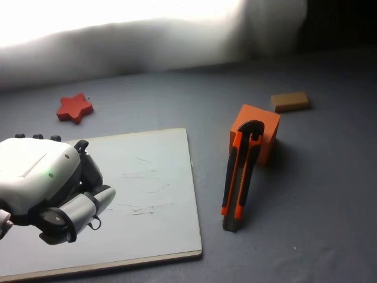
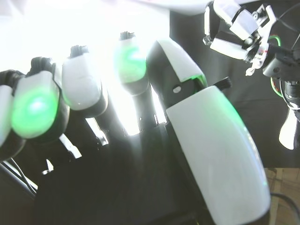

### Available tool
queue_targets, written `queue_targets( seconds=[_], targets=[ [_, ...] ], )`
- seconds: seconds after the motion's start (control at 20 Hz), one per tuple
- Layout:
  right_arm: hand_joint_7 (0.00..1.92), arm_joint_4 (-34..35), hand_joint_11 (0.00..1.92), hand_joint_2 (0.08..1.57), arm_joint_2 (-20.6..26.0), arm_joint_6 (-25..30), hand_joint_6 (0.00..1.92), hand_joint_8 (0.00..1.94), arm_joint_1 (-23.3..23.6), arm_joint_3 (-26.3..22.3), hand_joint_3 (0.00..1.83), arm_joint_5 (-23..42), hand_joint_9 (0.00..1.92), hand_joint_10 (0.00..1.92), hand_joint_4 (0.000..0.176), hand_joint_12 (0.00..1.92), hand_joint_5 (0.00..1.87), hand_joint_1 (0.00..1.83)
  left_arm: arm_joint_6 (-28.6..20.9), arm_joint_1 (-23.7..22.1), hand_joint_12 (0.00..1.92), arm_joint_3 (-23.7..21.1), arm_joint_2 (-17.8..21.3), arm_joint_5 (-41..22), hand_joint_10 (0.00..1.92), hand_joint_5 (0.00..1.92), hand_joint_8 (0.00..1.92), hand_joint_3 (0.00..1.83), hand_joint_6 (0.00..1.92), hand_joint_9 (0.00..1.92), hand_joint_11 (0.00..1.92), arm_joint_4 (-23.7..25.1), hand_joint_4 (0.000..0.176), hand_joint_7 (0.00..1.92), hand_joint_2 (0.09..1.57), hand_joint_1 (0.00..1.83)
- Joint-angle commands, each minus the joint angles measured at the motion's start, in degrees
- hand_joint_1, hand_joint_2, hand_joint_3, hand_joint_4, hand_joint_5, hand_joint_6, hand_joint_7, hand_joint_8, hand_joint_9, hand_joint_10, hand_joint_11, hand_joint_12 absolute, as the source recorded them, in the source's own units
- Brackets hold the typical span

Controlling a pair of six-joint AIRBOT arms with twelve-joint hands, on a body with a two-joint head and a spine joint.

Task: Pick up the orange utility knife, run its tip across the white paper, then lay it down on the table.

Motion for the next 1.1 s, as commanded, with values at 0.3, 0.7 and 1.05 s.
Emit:
queue_targets(
  seconds=[0.3, 0.7, 1.05],
  targets=[
    [0.05, 0.76, 0.0, 1.08, 0.37, 0.03, 0.0, 0.0, 0.17, -0.18, 0.02, 5.61, 0.02, 0.0, 0.0, 0.0, 0.0, 0.17, 2.99, -1.48, 0.0, -0.08, -0.81, -7.19, 0.0, 0.0, 0.0, 0.03, 0.0, 0.0, 0.0, -1.32, 0.0, 0.0, 1.17, 0.0],
    [0.0, -13.14, 0.0, 1.01, -3.65, 3.67, 0.0, 0.0, 2.18, 2.71, 0.0, 9.12, 0.0, 0.0, 0.0, 0.0, 0.0, 0.93, 6.15, -1.66, 0.0, -0.95, -0.52, -11.72, 0.0, 0.0, 0.0, 0.03, 0.0, 0.0, 0.0, -8.06, 0.0, 0.0, 1.17, 0.0],
    [0.0, -46.47, 0.0, 1.05, -16.34, 34.23, 0.0, 0.0, 5.72, 13.83, 0.0, 17.13, 0.0, 0.0, 0.0, 0.0, 0.0, 1.04, 8.78, -3.0, 0.0, -1.85, -0.78, -12.43, 0.0, 0.0, 0.0, 0.03, 0.0, 0.0, 0.0, -12.96, 0.0, 0.0, 1.19, 0.0]
  ],
)
